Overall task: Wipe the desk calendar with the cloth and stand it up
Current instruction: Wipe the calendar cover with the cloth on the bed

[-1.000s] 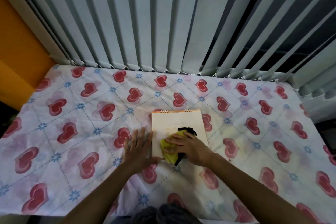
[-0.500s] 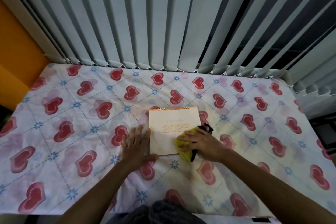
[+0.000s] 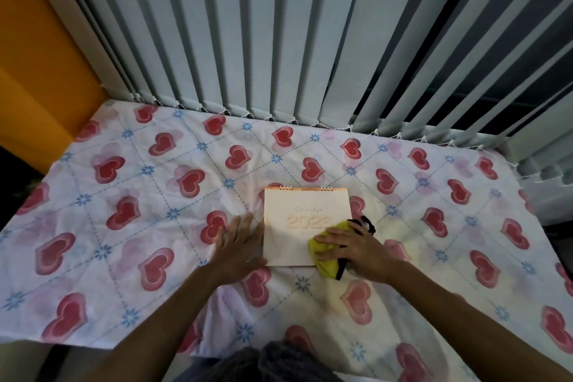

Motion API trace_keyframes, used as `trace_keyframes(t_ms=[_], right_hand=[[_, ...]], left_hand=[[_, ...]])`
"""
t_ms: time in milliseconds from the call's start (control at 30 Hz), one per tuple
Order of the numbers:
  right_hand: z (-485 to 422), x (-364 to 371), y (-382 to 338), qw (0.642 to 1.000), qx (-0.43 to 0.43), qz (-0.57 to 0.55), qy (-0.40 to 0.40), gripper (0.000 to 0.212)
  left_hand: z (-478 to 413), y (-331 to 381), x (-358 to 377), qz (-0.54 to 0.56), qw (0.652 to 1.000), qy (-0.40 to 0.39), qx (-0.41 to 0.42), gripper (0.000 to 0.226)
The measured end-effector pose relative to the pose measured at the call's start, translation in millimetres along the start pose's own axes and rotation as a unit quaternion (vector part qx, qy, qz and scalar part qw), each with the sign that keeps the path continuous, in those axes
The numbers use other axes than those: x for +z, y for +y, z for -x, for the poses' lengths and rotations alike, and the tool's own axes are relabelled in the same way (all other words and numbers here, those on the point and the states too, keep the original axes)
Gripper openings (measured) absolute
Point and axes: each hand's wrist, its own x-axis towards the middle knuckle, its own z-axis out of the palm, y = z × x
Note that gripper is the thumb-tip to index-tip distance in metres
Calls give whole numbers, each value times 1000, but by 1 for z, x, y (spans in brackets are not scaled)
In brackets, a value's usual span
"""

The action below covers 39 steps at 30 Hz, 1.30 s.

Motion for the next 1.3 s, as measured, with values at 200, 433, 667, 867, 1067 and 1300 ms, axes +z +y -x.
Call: trace_keyframes(t_ms=[200,433,667,867,1067,1300], right_hand=[[-51,11,-36,997,-46,-2,-54,64],[-89,-7,-30,995,-65,10,-78,63],[-140,-16,-29,995,96,-21,16,70],[-107,5,-44,998,35,13,-43,68],[-91,6,-43,997,7,-4,-75,56],[-142,-14,-36,992,128,8,3,74]], left_hand=[[3,-4,1,38,999,23,-11,102],[2,-5,5,32,999,34,-17,103],[5,-5,5,37,998,36,-23,103],[3,-9,12,50,997,54,-10,105],[0,-9,13,34,998,47,-11,104],[3,-3,6,28,999,34,-14,108]])
